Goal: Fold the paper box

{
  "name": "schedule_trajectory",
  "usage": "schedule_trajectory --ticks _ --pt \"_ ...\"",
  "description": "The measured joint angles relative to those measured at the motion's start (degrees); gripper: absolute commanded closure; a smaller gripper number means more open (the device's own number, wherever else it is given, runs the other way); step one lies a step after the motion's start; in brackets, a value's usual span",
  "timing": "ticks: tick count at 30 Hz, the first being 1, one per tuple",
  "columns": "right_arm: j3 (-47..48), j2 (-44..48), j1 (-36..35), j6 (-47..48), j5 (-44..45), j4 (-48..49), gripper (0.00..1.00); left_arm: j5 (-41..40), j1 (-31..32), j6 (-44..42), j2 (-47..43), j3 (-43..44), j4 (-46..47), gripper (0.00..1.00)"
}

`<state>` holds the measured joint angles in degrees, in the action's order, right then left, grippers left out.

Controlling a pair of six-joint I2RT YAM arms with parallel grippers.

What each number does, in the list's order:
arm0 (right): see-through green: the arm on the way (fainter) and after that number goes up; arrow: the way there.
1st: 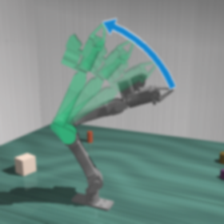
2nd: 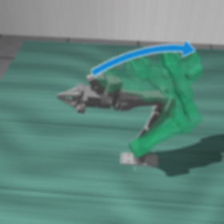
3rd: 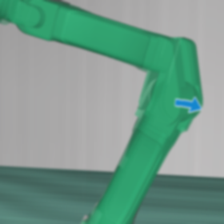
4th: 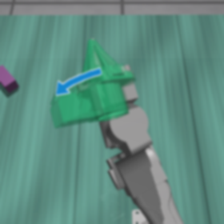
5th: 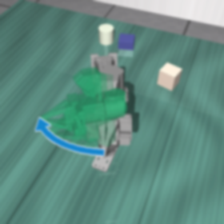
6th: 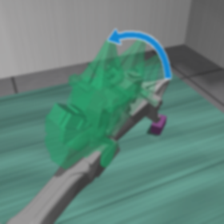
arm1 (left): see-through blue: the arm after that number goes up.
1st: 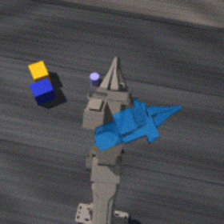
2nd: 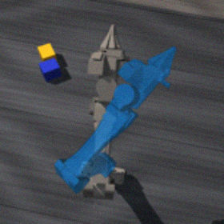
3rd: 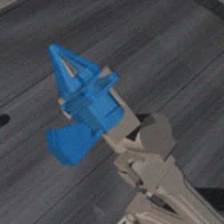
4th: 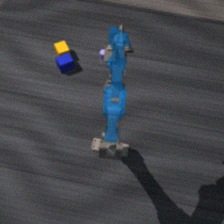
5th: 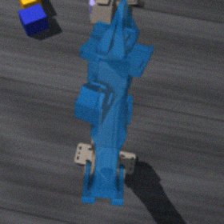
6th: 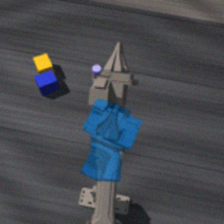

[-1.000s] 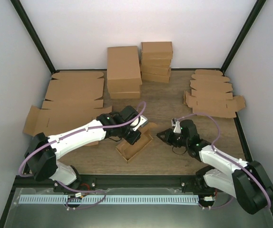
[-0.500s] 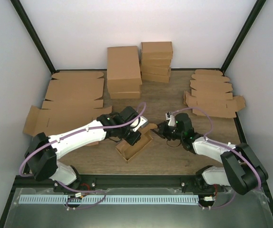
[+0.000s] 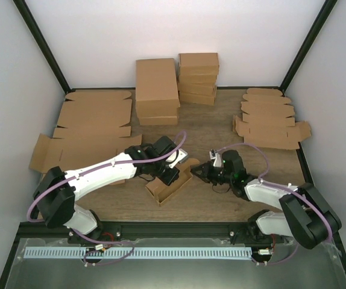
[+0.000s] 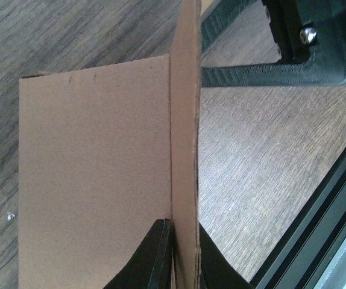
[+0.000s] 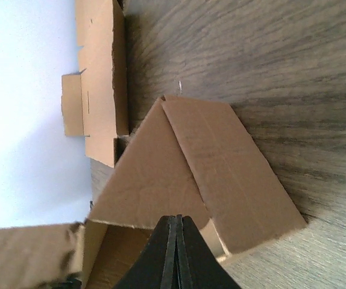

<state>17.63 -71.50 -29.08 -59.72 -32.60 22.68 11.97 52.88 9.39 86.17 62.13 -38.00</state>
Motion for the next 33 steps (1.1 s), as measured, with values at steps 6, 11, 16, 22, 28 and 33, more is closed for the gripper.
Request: schedule_trajectory --ticks 6,11,16,22,28,33 --pt "-0.2 -0.9 -0.1 -0.1 -0.8 0.3 0.99 0.1 0.1 0.2 0.2 0.0 0.5 0.91" --pt "-0.1 -0.7 -0.1 0.7 -0.1 -1.1 0.99 0.1 0.5 0.7 0.7 -0.1 0.8 0.91" --pt "1.6 1.5 -0.3 2.8 3.7 -6.6 0.99 -0.2 0.6 0.8 0.7 -0.1 0.9 0.91" --pt "5.2 0.6 -0.2 4.8 6.3 -8.3 0.99 -0.3 0.7 0.8 0.7 -0.1 0.9 0.91" --pt "5.4 -5.7 -0.5 4.6 3.1 -5.2 0.99 -0.3 0.7 0.8 0.7 -0.1 1.1 0.91" --pt "5.4 -6.5 -3.0 4.4 2.1 -3.7 0.99 -0.3 0.7 0.9 0.7 -0.3 1.0 0.91"
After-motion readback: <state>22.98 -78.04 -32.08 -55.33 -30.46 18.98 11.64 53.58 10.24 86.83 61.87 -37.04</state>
